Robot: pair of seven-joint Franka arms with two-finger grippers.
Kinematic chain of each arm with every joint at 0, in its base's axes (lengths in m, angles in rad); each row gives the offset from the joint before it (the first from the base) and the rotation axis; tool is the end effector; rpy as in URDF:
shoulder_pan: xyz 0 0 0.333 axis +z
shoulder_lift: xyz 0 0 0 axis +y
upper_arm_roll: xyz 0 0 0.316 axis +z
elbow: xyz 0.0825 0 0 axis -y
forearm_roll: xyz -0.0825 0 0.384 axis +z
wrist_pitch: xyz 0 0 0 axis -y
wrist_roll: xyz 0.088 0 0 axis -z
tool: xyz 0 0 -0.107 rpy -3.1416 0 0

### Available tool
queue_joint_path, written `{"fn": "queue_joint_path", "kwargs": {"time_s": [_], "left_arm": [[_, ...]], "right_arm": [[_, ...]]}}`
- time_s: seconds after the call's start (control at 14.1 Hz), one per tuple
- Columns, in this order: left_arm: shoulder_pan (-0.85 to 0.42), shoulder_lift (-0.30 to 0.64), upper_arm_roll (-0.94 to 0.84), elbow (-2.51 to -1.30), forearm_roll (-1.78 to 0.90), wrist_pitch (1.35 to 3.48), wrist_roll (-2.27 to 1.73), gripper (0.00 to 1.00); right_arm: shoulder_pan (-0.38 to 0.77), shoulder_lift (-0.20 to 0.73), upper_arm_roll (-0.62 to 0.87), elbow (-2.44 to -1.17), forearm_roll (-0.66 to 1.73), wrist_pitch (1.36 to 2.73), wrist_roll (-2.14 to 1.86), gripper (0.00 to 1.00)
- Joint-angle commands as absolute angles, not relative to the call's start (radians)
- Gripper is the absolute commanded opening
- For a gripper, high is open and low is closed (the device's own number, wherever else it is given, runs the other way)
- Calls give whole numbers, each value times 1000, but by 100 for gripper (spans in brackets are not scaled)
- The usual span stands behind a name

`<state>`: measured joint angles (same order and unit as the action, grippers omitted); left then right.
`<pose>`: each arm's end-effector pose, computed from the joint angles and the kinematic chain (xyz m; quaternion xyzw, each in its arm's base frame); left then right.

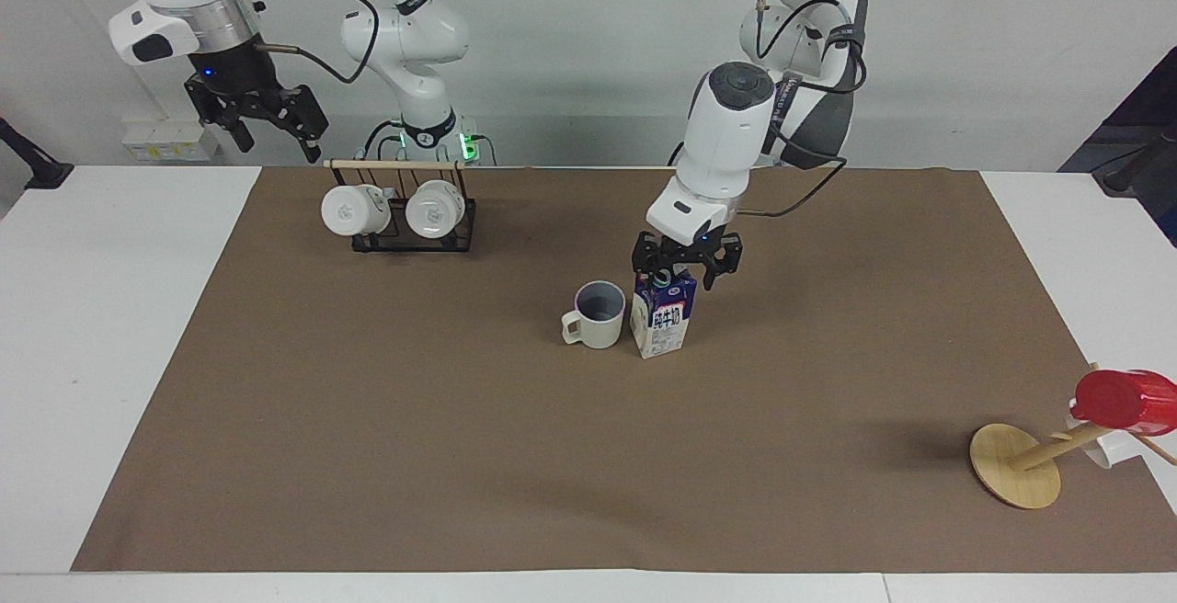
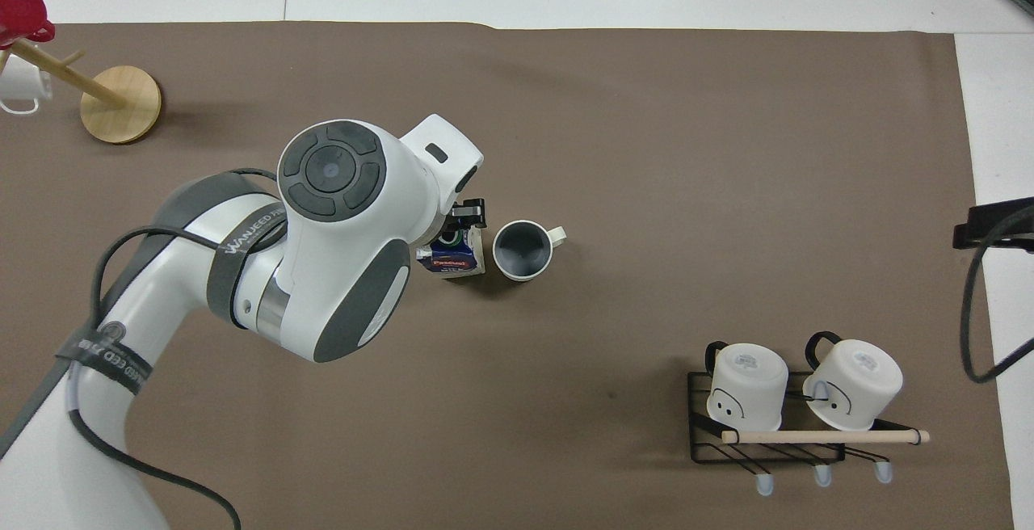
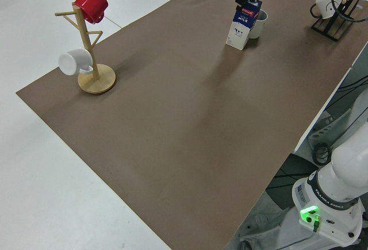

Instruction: Place cup and milk on table

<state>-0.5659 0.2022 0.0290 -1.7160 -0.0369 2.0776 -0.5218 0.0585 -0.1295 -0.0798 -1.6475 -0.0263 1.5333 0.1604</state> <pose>0.5460 -0.3286 0.4812 0.9967 -0.0004 0.0617 0.0522 0.5096 -0.0167 0.6538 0.9958 -0.0910 0.0080 0.0075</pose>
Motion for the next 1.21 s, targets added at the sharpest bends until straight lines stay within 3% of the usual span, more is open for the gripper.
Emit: {"fn": "queue_joint_path", "kwargs": {"time_s": [0.0, 0.36, 0.64, 0.92, 1.14], "left_arm": [[-519, 94, 34, -1726, -31, 2017, -514, 100], [-398, -23, 35, -1727, -31, 1847, -315, 100], [-249, -93, 35, -1711, -32, 1781, -77, 100], [-158, -65, 35, -1553, -31, 1611, 24, 100], [-143, -45, 35, -1510, -29, 1553, 23, 100]], "right_arm": [[72, -169, -77, -1690, -18, 1534, 141, 100], [61, -169, -78, -1690, -14, 1525, 121, 100], [61, -112, -80, -1589, -12, 1442, 87, 100], [71, -113, -80, -1595, -18, 1448, 87, 100], [71, -124, -78, -1611, -15, 1450, 94, 100]]}}
